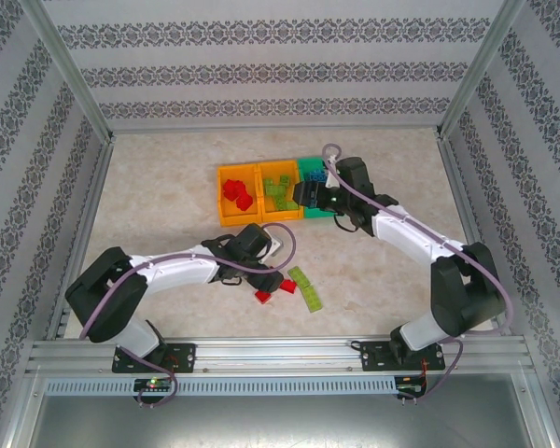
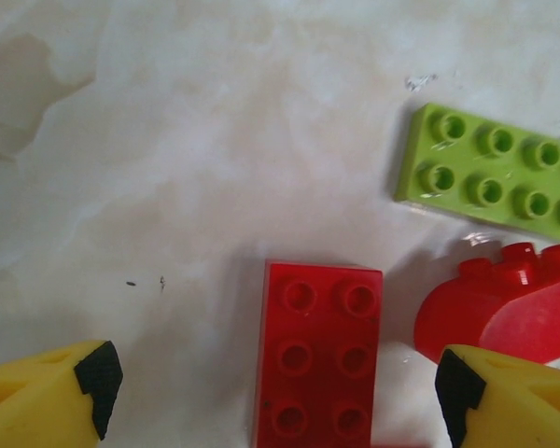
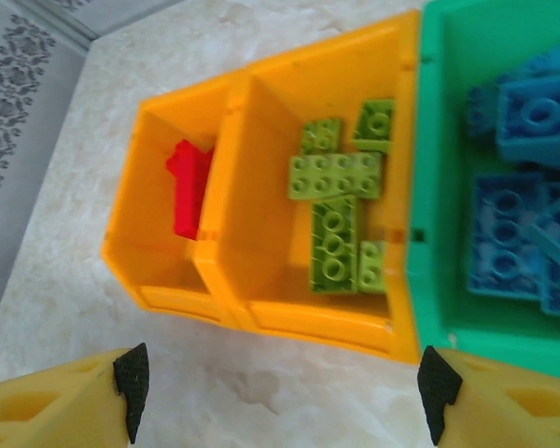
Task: Sort the legos into containers by color
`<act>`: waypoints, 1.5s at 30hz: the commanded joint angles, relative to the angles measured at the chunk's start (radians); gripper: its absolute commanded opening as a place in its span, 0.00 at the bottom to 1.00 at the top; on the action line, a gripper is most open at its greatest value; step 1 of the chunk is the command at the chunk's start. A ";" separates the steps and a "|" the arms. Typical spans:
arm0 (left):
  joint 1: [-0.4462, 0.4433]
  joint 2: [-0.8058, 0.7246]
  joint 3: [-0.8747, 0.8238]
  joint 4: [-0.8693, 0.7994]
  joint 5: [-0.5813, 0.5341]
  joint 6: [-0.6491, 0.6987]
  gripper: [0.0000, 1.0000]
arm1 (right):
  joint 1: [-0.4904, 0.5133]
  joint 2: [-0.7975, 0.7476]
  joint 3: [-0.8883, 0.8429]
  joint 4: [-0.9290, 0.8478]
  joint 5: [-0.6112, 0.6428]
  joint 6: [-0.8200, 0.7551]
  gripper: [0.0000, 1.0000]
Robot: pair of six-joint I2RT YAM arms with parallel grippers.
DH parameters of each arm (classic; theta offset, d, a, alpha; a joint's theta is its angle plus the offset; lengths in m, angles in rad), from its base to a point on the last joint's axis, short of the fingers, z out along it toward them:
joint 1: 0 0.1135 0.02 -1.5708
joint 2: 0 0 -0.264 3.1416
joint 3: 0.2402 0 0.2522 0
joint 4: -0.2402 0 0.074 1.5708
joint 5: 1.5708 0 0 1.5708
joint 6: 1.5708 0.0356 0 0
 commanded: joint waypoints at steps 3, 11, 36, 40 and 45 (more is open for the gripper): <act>-0.014 0.028 0.026 -0.065 -0.003 0.056 0.88 | -0.043 -0.090 -0.057 -0.003 0.023 -0.028 0.80; -0.015 0.066 0.041 -0.073 0.002 0.065 0.78 | -0.071 -0.140 -0.117 -0.020 0.023 -0.039 0.80; 0.036 -0.019 0.206 -0.123 -0.438 -0.097 0.31 | 0.302 -0.634 -0.511 -0.297 0.297 -0.109 0.79; 0.145 -0.003 0.291 -0.120 -0.427 -0.109 0.31 | 0.384 -0.674 -0.588 -0.290 0.308 -0.041 0.79; 0.276 0.089 0.413 -0.112 -0.388 -0.104 0.31 | 0.497 -0.644 -0.616 -0.270 0.344 0.014 0.79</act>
